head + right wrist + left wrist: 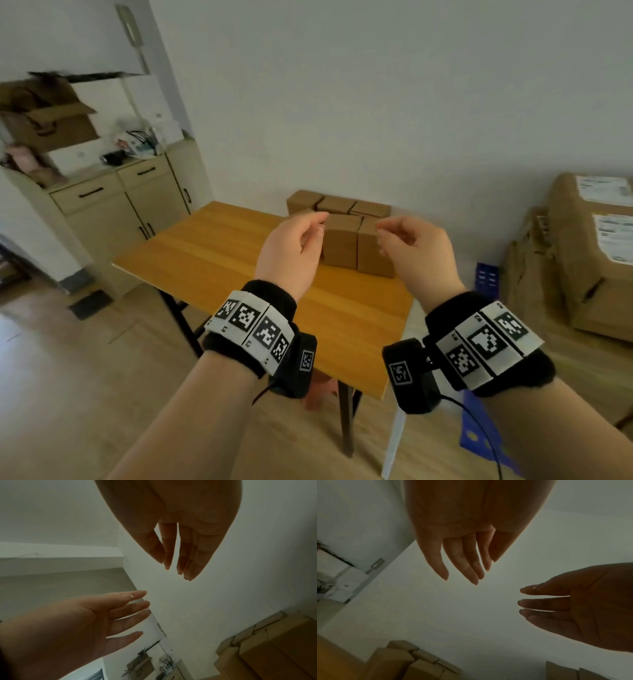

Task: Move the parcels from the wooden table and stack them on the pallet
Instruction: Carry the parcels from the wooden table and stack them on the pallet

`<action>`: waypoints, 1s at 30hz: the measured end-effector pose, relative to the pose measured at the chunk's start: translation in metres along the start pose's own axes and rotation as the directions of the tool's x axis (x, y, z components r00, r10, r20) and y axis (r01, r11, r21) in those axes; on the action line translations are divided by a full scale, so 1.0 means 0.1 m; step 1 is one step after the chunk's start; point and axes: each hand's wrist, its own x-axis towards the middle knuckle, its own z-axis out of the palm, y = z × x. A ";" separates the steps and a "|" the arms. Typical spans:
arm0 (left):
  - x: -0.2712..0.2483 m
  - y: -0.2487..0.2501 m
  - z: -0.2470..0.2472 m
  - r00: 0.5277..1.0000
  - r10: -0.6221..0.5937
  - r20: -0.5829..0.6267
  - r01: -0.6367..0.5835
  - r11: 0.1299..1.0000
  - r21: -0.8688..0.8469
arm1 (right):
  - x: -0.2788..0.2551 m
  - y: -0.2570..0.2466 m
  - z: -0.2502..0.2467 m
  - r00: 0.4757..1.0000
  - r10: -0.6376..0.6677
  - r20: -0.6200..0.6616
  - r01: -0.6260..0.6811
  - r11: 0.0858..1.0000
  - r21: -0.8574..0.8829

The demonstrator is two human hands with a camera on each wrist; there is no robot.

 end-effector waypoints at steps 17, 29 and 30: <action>1.66 -1.46 0.22 0.971 -0.229 0.073 0.226 0.973 0.047 | 1.83 0.85 1.28 0.982 0.172 0.073 -0.173 0.985 -0.005; 2.48 -2.58 0.42 0.877 -0.424 0.227 0.422 0.905 0.056 | 2.70 1.49 2.22 0.931 0.344 0.124 -0.308 0.921 -0.240; 2.54 -2.69 0.44 0.856 -0.446 0.262 0.448 0.892 0.056 | 2.74 1.53 2.30 0.925 0.364 0.112 -0.324 0.906 -0.273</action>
